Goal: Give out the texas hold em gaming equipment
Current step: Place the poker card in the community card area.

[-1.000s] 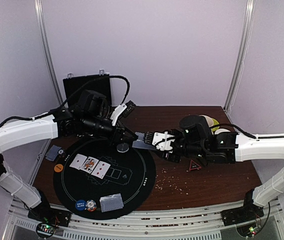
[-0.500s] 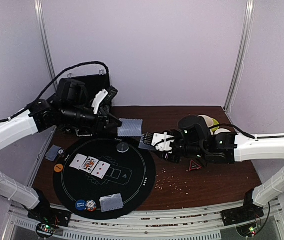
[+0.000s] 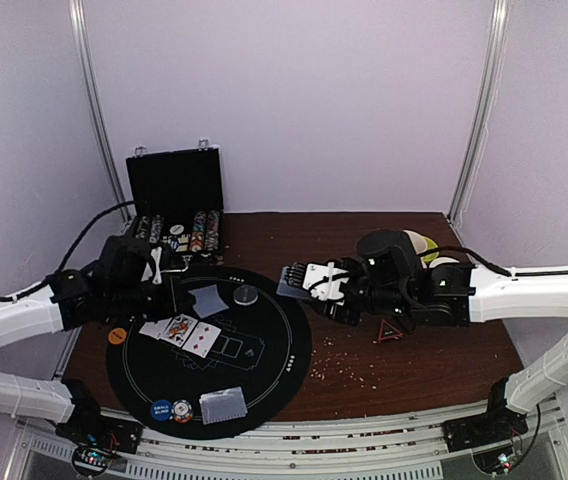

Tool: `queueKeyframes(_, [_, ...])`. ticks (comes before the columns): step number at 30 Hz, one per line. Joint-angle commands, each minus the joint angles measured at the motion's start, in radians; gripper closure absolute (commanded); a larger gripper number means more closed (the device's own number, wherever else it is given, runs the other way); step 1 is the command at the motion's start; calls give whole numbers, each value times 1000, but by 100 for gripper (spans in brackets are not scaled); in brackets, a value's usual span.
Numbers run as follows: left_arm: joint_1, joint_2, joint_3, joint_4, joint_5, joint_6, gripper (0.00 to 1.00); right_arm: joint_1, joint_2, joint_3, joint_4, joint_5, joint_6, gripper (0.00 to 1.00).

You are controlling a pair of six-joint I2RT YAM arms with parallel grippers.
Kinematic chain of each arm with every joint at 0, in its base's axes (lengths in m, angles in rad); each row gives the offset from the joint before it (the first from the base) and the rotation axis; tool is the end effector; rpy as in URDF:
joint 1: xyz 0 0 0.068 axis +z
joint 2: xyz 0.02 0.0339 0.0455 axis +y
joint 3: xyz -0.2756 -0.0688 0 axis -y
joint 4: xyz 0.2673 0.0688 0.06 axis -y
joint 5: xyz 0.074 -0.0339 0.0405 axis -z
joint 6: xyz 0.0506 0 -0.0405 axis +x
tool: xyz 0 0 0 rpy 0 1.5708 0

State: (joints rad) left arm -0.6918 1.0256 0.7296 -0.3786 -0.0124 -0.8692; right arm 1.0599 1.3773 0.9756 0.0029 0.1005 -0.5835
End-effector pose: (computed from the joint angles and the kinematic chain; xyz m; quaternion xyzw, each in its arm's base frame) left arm 0.1910 -0.1574 0.2507 -0.0825 0.8975 -0.3009 0.3118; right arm 0.1761 0.3038 0.2864 -0.5904 0.5870 0.0897 0.5466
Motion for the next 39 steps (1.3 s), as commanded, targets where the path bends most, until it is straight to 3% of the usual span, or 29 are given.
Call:
queueKeyframes(1, [-108, -47, -74, 211, -252, -393, 100, 1, -11, 33, 8, -2, 21, 52])
queueKeyframes(14, [-351, 122, -210, 346, -526, -849, 100, 27, -49, 0, -11, -28, 57, 52])
queueKeyframes(25, [-425, 275, -234, 363, -443, -1091, 100, 42, -121, -53, -16, 1, 50, 53])
queueKeyframes(36, [-447, 328, -236, 319, -396, -1189, 100, 43, -154, -66, -33, 11, 43, 53])
queueKeyframes(39, [-446, 319, -238, 310, -406, -1195, 87, 43, -160, -67, -37, 12, 42, 53])
